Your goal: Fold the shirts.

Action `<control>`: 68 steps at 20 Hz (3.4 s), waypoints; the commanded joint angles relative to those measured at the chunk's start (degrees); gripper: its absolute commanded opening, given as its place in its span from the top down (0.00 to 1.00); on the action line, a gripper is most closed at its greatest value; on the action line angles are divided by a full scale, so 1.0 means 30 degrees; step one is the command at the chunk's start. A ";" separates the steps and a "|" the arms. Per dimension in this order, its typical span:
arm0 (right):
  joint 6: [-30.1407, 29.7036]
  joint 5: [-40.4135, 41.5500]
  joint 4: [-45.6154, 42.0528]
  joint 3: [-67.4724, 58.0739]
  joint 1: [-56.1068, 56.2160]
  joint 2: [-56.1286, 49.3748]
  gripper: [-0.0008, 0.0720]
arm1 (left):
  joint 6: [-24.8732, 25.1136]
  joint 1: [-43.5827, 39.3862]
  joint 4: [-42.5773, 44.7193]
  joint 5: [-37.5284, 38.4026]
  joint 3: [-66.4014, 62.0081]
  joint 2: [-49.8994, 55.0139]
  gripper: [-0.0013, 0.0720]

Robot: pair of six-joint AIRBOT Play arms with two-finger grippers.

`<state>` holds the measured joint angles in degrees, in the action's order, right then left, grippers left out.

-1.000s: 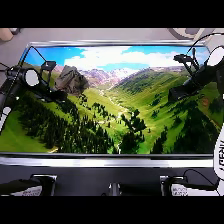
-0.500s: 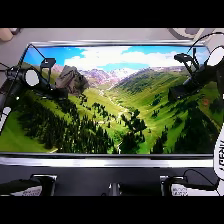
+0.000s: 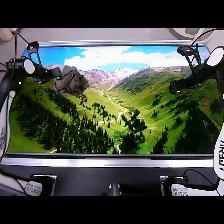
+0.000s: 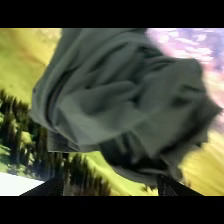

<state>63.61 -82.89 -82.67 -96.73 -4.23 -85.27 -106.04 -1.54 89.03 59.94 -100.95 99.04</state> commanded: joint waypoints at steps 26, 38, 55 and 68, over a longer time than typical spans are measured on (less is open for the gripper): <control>-0.0080 0.3803 -0.4036 -0.0291 0.0015 1.4360 0.13 | 0.8327 -0.8808 -0.9952 -0.1756 -0.3191 -1.0506 0.94; -0.1333 -0.2186 0.2193 0.5894 0.0015 0.7045 0.15 | 0.5741 -1.2662 -1.2626 -0.0087 0.5807 -0.1523 0.16; -0.3366 0.2812 1.0324 2.0065 0.0073 0.6164 0.13 | 0.6171 -0.5472 -1.0491 0.1639 1.3843 -0.3869 0.08; -0.0969 0.9143 1.1519 2.1172 0.6003 0.5224 0.13 | 0.6222 -0.6776 -1.0979 -0.0590 1.3814 -0.3555 0.94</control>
<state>56.84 -63.02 -48.38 -33.39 7.31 -68.36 -87.48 -21.80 56.95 59.13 -59.53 89.91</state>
